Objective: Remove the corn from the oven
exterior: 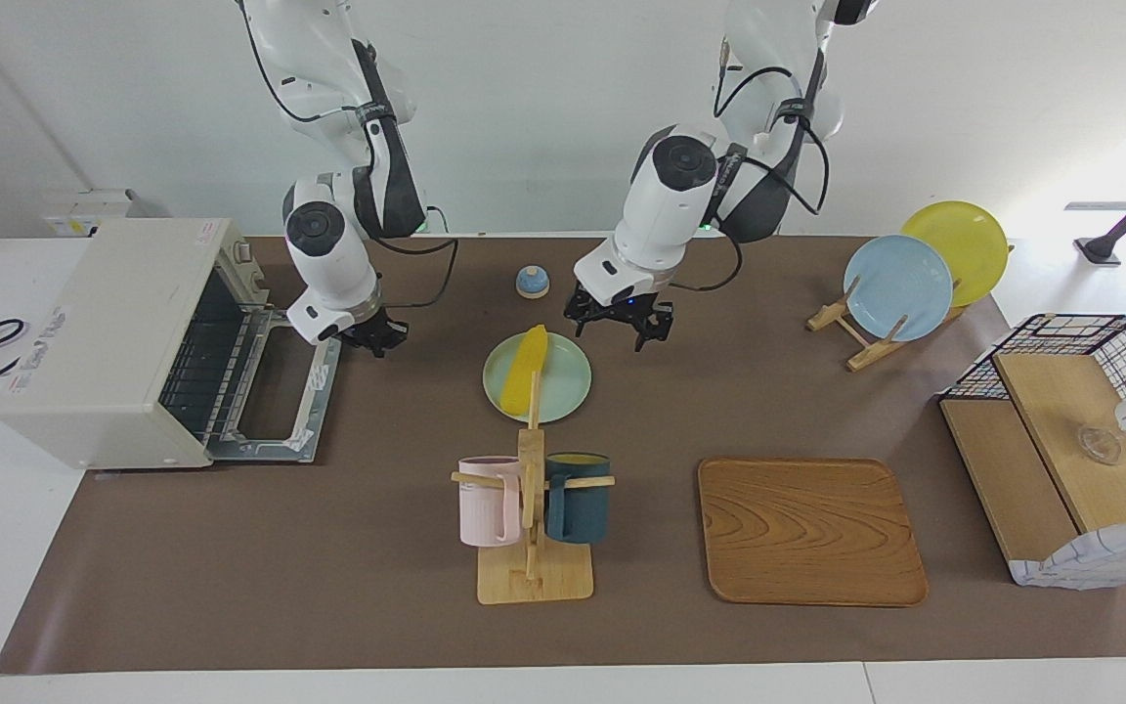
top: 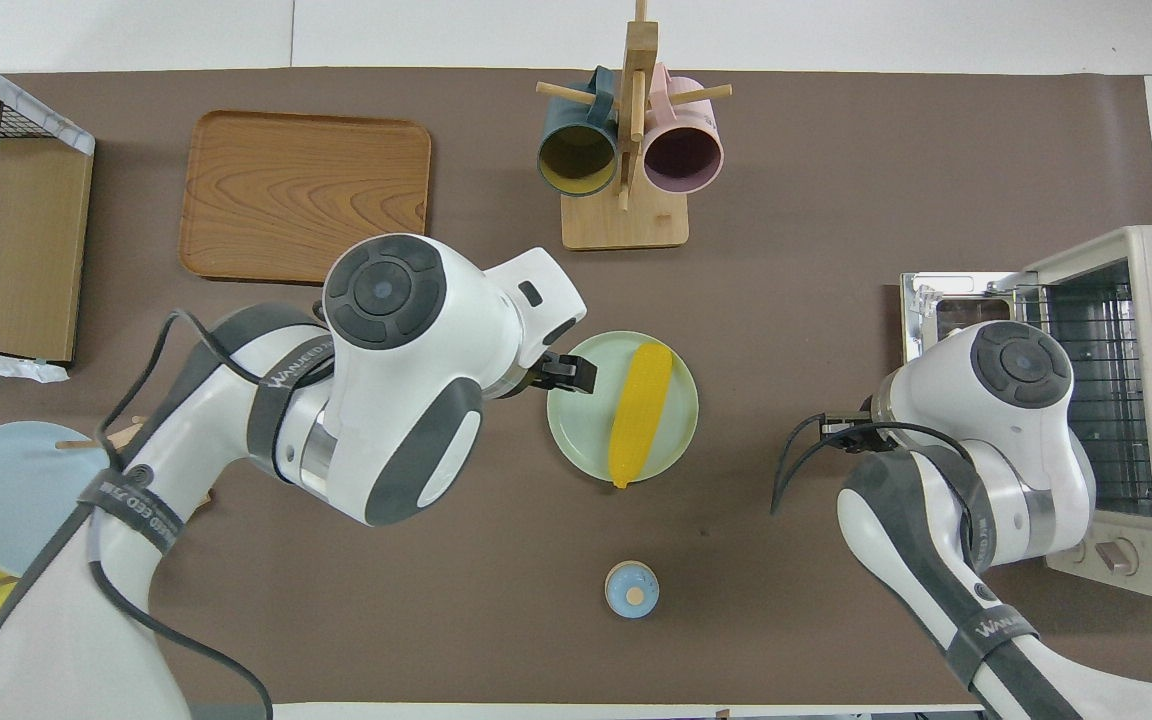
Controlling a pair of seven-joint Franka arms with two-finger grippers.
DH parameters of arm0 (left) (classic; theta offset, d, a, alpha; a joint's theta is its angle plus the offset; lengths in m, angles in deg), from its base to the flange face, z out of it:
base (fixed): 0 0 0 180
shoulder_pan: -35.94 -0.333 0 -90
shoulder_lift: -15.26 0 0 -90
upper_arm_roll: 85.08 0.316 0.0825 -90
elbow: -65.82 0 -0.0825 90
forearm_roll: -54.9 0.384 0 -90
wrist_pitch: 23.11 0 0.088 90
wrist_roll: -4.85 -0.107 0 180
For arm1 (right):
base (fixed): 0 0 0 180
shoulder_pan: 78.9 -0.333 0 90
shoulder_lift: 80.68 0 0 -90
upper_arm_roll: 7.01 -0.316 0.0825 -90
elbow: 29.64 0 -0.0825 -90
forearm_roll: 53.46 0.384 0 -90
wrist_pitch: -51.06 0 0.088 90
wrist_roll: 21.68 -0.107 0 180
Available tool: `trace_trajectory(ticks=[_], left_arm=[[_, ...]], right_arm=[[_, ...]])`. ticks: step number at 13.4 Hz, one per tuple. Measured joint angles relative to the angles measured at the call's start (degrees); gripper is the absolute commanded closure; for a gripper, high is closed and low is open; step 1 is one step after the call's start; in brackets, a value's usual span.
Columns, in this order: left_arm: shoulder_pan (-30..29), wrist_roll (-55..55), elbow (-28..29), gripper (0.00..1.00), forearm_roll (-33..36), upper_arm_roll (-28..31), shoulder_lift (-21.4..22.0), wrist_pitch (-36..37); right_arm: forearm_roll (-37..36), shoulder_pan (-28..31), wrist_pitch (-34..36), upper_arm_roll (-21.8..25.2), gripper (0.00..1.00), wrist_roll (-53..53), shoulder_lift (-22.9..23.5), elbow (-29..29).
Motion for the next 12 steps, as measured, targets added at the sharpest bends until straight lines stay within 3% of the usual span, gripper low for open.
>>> trace_trajectory(ticks=[6, 12], left_arm=[[5.2, 0.9, -4.5, 0.00, -0.2, 0.1, -10.3, -6.8], [8.6, 2.7, -4.9, 0.00, -0.2, 0.2, -13.5, -10.7]], right_arm=[[-1.6, 5.3, 0.0, 0.0, 1.00, 4.1, -1.6, -2.8], [-4.8, 5.6, -0.1, -0.6, 1.00, 4.9, -1.6, -3.0]])
